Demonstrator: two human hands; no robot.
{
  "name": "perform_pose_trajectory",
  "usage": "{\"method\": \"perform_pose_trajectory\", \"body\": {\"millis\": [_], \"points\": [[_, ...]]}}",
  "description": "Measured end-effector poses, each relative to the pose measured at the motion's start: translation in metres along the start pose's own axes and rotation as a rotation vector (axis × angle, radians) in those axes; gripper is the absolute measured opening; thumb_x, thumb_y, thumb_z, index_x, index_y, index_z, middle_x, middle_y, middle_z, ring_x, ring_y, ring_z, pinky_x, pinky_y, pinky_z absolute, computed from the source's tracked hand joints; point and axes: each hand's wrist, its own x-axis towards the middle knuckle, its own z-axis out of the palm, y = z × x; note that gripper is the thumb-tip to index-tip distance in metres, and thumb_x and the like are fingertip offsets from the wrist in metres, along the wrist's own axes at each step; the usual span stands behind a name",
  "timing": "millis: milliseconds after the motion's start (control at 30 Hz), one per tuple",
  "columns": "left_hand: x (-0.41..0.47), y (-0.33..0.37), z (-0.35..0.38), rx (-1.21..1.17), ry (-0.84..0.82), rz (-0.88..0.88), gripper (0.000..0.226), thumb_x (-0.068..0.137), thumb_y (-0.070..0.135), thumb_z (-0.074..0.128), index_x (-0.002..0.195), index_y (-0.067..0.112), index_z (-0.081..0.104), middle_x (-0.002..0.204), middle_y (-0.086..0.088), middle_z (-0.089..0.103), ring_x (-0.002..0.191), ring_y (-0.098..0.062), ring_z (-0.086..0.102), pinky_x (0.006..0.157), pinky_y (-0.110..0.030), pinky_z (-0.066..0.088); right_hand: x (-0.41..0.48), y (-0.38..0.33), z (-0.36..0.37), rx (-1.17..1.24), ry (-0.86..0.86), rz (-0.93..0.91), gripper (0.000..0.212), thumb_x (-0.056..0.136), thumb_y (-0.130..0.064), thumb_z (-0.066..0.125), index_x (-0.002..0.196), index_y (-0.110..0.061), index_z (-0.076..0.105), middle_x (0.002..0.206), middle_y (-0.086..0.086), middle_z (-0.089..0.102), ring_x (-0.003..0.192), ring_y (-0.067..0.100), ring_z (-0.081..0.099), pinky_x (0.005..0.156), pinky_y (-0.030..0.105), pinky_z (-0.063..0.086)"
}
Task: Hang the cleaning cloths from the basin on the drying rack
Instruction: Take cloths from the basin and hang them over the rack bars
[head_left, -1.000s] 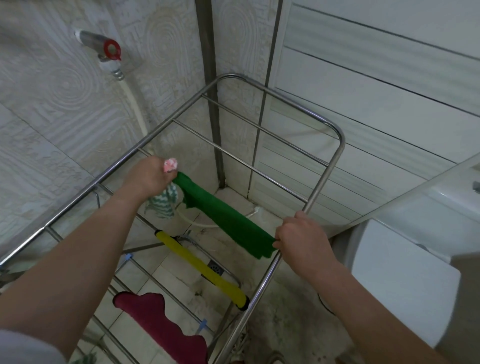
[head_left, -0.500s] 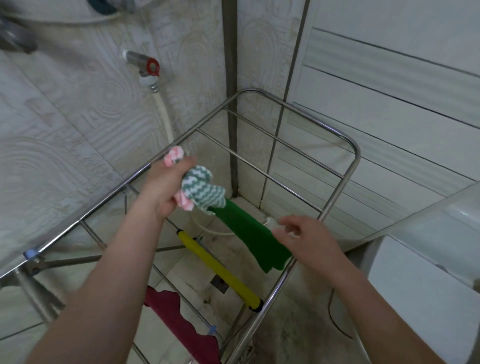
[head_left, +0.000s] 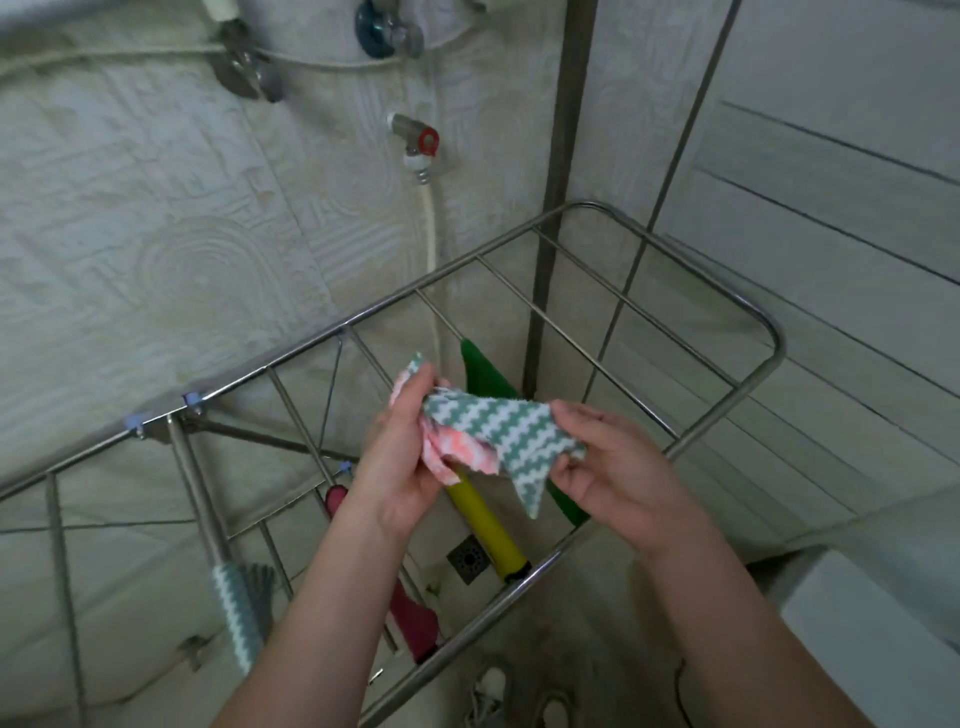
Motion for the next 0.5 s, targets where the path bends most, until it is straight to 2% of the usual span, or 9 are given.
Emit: {"method": "perform_pose_trajectory", "body": {"millis": [67,133,167,200,267,333,400,433,500], "points": [[-0.012,-0.007,-0.009,0.017,0.081,0.013,0.052,0.071,0.055,0.07,0.097,0.01,0.063,0.1,-0.011,0.069,0.082,-0.025,0.069,0.072,-0.033,0.057,-0.006,-0.001,-0.001,0.03,-0.047,-0.002,0.015,0.077,-0.016,0.064,0.088,-0.007,0.062,0.081,0.005,0.065,0.065,0.01,0.06,0.049,0.015,0.044],[-0.022,-0.01,-0.016,0.041,0.141,0.059,0.047,0.08,0.059,0.06,0.066,0.014,0.056,0.064,-0.005,0.061,0.05,-0.017,0.057,0.052,-0.023,0.048,-0.009,-0.002,-0.001,0.072,-0.09,-0.015,0.017,0.081,-0.019,0.062,0.091,-0.006,0.061,0.084,0.007,0.064,0.07,0.013,0.058,0.048,0.015,0.045],[-0.028,-0.011,-0.021,0.065,0.16,0.087,0.053,0.085,0.059,0.054,0.053,0.016,0.048,0.048,-0.002,0.049,0.04,-0.015,0.047,0.045,-0.021,0.043,-0.012,-0.004,-0.002,0.087,-0.109,-0.013,0.018,0.082,-0.02,0.06,0.092,-0.005,0.061,0.085,0.009,0.064,0.072,0.015,0.058,0.046,0.014,0.046],[-0.038,-0.012,-0.024,0.098,0.179,0.118,0.056,0.087,0.058,0.05,0.05,0.017,0.044,0.043,0.0,0.041,0.036,-0.015,0.042,0.042,-0.021,0.04,-0.016,-0.005,-0.001,0.082,-0.124,-0.002,0.018,0.084,-0.021,0.059,0.091,-0.005,0.062,0.085,0.01,0.065,0.073,0.016,0.059,0.044,0.014,0.047],[-0.054,-0.013,-0.026,0.204,0.165,0.198,0.047,0.093,0.047,0.048,0.062,0.013,0.055,0.049,-0.002,0.047,0.041,-0.018,0.047,0.044,-0.024,0.043,-0.021,-0.007,0.0,0.014,-0.138,-0.002,0.016,0.09,-0.019,0.056,0.093,-0.004,0.06,0.081,0.012,0.067,0.067,0.016,0.062,0.041,0.015,0.048],[-0.073,-0.016,-0.023,0.362,0.108,0.312,0.028,0.099,0.027,0.044,0.092,0.009,0.065,0.064,-0.007,0.059,0.054,-0.02,0.058,0.049,-0.029,0.048,-0.025,-0.006,0.005,-0.08,-0.161,-0.017,0.015,0.094,-0.017,0.053,0.094,-0.003,0.058,0.072,0.01,0.066,0.059,0.013,0.063,0.04,0.015,0.047],[-0.091,-0.018,-0.015,0.573,0.052,0.416,0.024,0.098,0.013,0.046,0.107,0.018,0.067,0.078,-0.003,0.065,0.061,-0.018,0.059,0.045,-0.028,0.05,-0.028,-0.004,0.009,-0.156,-0.173,-0.03,0.014,0.095,-0.016,0.052,0.095,-0.003,0.058,0.07,0.008,0.063,0.055,0.011,0.061,0.039,0.016,0.046],[-0.099,-0.019,-0.011,0.679,0.026,0.452,0.023,0.094,0.013,0.052,0.109,0.023,0.067,0.082,0.002,0.066,0.061,-0.016,0.058,0.047,-0.028,0.052,-0.028,-0.002,0.012,-0.203,-0.187,-0.034,0.014,0.095,-0.015,0.052,0.095,-0.003,0.059,0.07,0.007,0.062,0.054,0.01,0.06,0.039,0.016,0.045],[-0.107,-0.023,-0.007,0.92,0.001,0.539,0.035,0.08,0.025,0.069,0.114,0.033,0.065,0.093,0.009,0.064,0.066,-0.009,0.06,0.06,-0.026,0.055,-0.027,0.003,0.02,-0.334,-0.217,-0.045,0.014,0.096,-0.015,0.052,0.094,-0.005,0.061,0.069,0.004,0.062,0.053,0.008,0.058,0.04,0.016,0.044]]}}
